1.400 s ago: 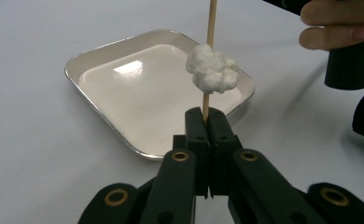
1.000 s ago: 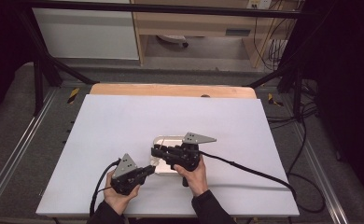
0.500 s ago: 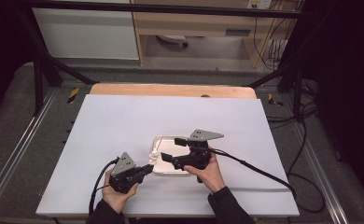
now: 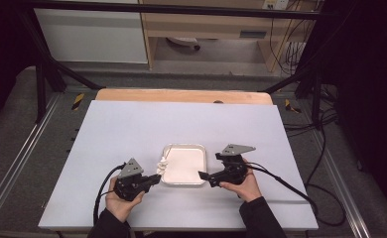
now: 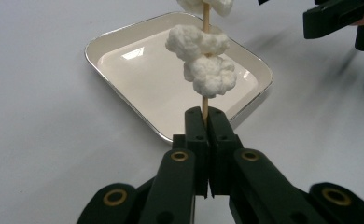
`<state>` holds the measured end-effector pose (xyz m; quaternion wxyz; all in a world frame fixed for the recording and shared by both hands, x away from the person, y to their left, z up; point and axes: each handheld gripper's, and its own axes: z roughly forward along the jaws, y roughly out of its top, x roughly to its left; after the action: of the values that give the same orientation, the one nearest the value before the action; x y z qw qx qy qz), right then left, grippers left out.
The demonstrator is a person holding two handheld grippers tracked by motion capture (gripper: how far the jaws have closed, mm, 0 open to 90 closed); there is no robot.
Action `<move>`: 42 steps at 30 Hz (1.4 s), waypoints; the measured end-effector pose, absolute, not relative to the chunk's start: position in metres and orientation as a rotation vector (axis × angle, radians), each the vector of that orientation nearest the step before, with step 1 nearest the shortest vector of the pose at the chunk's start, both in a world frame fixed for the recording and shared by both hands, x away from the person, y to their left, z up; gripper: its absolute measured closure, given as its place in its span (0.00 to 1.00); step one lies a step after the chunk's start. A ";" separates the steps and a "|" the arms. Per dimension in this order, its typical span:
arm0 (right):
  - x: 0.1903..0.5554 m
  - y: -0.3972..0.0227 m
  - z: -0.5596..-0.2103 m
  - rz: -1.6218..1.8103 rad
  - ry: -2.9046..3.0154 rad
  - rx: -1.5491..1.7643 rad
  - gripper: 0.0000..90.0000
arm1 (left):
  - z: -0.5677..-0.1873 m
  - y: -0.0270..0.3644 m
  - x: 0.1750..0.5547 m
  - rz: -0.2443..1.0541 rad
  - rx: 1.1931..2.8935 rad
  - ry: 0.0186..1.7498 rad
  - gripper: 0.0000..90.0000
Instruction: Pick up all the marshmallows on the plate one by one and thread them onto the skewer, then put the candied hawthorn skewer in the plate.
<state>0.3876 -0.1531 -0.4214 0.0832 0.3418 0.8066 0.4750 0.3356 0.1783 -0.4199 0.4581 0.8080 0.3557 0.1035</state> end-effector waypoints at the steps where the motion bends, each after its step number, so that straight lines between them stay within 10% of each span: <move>1: 0.387 -0.158 -0.424 1.412 2.407 1.024 0.01 | -0.419 0.178 0.336 0.257 1.994 0.878 0.99; 42: 0.361 -0.261 -0.456 1.291 2.353 1.109 0.01 | -0.414 0.118 0.395 0.194 2.313 1.012 0.98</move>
<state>0.3614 -0.2614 -0.4557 0.1183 0.3792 0.8045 0.4415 0.3946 0.1175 -0.4144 0.3001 0.8713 0.3814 0.0732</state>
